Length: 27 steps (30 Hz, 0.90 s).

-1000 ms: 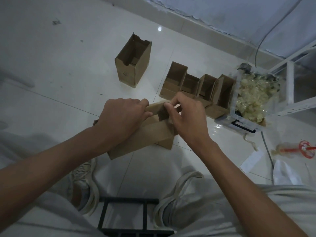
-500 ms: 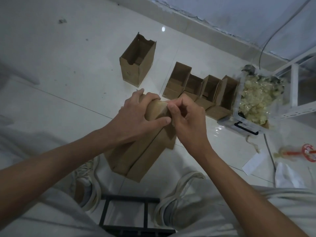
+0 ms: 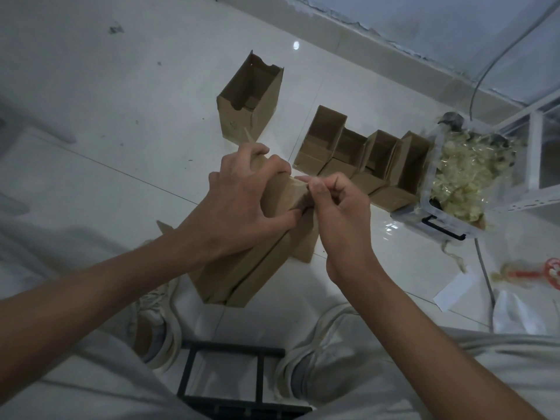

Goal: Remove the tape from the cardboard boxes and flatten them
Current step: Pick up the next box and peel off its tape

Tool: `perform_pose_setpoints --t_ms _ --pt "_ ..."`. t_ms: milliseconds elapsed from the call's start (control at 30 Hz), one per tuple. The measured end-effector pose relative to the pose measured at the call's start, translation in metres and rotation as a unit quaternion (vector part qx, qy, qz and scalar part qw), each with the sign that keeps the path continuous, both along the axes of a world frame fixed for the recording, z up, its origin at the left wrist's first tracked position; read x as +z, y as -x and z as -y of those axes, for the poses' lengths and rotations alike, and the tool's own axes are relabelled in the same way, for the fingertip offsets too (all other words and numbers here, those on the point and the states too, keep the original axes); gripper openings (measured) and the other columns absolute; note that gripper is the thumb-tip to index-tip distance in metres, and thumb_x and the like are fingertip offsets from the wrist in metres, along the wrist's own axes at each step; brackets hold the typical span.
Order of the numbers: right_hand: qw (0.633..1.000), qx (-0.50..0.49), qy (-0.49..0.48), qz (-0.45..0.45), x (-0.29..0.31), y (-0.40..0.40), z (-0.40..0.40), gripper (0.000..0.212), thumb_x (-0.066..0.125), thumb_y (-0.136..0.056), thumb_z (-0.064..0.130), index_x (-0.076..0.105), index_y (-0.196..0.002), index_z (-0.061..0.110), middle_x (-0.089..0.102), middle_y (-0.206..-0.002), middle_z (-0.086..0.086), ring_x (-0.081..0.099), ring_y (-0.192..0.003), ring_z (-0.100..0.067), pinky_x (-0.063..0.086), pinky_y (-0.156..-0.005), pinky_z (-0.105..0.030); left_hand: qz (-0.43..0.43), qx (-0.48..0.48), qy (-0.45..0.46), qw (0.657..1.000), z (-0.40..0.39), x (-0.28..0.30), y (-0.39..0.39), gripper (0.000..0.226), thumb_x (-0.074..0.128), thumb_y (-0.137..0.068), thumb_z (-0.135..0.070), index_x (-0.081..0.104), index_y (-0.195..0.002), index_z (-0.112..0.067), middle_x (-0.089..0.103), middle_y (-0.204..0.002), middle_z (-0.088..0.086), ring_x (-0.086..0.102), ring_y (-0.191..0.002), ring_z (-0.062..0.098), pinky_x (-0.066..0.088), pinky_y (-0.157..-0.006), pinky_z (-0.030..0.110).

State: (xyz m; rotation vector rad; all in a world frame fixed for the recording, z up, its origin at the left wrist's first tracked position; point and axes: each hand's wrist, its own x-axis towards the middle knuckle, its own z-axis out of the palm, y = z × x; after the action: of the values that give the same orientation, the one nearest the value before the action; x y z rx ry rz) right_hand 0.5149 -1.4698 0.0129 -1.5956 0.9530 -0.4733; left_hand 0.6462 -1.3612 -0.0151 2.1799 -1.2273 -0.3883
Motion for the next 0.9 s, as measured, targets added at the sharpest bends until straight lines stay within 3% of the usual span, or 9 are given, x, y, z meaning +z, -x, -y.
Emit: perform_pose_setpoints --t_ms 133,233,300,433,533,633,800,900 --pt "0.989 0.106 0.099 0.02 0.006 0.002 0.014 0.014 0.06 -0.105 0.018 0.072 -0.101 0.011 0.073 -0.098 0.012 0.068 -0.097 -0.006 0.054 -0.08 -0.018 0.025 -0.01 0.002 1.0 -0.001 0.007 -0.008 0.065 0.059 -0.078 -0.078 0.053 -0.13 -0.04 0.043 -0.148 0.0 0.046 -0.129 0.025 0.05 -0.1 0.061" --pt "0.971 0.179 0.154 -0.027 0.01 -0.001 0.026 0.015 0.069 -0.098 0.032 0.071 -0.092 0.018 0.071 -0.091 0.014 0.068 -0.093 -0.006 0.059 -0.075 -0.024 0.102 -0.044 -0.012 0.994 -0.005 0.009 -0.008 0.066 0.059 -0.077 -0.077 0.06 -0.128 -0.035 0.044 -0.153 0.004 0.04 -0.139 0.031 0.043 -0.103 0.06" --pt "0.943 0.216 0.238 -0.088 0.007 -0.002 0.028 0.018 0.068 -0.095 0.04 0.066 -0.087 0.024 0.067 -0.089 0.017 0.066 -0.088 -0.007 0.058 -0.072 -0.031 0.134 -0.057 -0.027 0.989 -0.006 0.007 -0.006 0.065 0.061 -0.076 -0.075 0.063 -0.126 -0.034 0.044 -0.154 0.006 0.038 -0.142 0.033 0.041 -0.103 0.059" --pt "0.856 0.282 0.391 -0.187 -0.002 -0.001 0.021 0.019 0.053 -0.105 0.039 0.047 -0.092 0.026 0.052 -0.092 0.01 0.051 -0.07 -0.011 0.043 -0.06 -0.031 0.174 -0.067 -0.059 0.981 -0.009 0.002 -0.007 0.065 0.065 -0.074 -0.073 0.064 -0.125 -0.033 0.044 -0.154 0.008 0.038 -0.142 0.037 0.039 -0.102 0.059" --pt "0.864 0.285 0.378 -0.175 -0.002 0.002 0.021 0.025 0.043 -0.105 0.051 0.044 -0.096 0.027 0.049 -0.09 0.012 0.051 -0.067 -0.01 0.045 -0.058 -0.031 0.176 -0.062 -0.065 0.98 -0.01 0.004 -0.008 0.065 0.064 -0.074 -0.075 0.064 -0.124 -0.033 0.044 -0.154 0.008 0.038 -0.141 0.037 0.039 -0.102 0.06" --pt "0.853 0.293 0.393 -0.18 -0.003 0.005 0.025 0.035 0.046 -0.101 0.063 0.049 -0.099 0.029 0.054 -0.086 0.015 0.056 -0.068 -0.008 0.046 -0.059 -0.026 0.176 -0.06 -0.063 0.981 -0.011 0.005 -0.009 0.065 0.061 -0.075 -0.074 0.064 -0.124 -0.032 0.045 -0.153 0.009 0.039 -0.14 0.038 0.039 -0.103 0.061" --pt "0.802 0.319 0.48 -0.154 -0.009 0.006 0.021 0.017 0.048 -0.106 0.038 0.054 -0.1 0.023 0.044 -0.082 0.018 0.044 -0.058 -0.011 0.023 -0.051 -0.018 0.223 -0.103 -0.075 0.966 -0.012 0.003 -0.01 0.064 0.065 -0.074 -0.069 0.064 -0.123 -0.028 0.046 -0.153 0.013 0.038 -0.142 0.044 0.035 -0.106 0.065" --pt "0.828 0.334 0.426 -0.148 -0.017 0.006 0.024 0.023 0.043 -0.109 0.037 0.053 -0.099 0.019 0.046 -0.075 0.015 0.046 -0.056 -0.015 0.036 -0.051 -0.03 0.216 -0.101 -0.072 0.968 -0.014 0.004 -0.008 0.063 0.064 -0.075 -0.069 0.065 -0.124 -0.029 0.044 -0.155 0.011 0.035 -0.144 0.042 0.034 -0.106 0.061"
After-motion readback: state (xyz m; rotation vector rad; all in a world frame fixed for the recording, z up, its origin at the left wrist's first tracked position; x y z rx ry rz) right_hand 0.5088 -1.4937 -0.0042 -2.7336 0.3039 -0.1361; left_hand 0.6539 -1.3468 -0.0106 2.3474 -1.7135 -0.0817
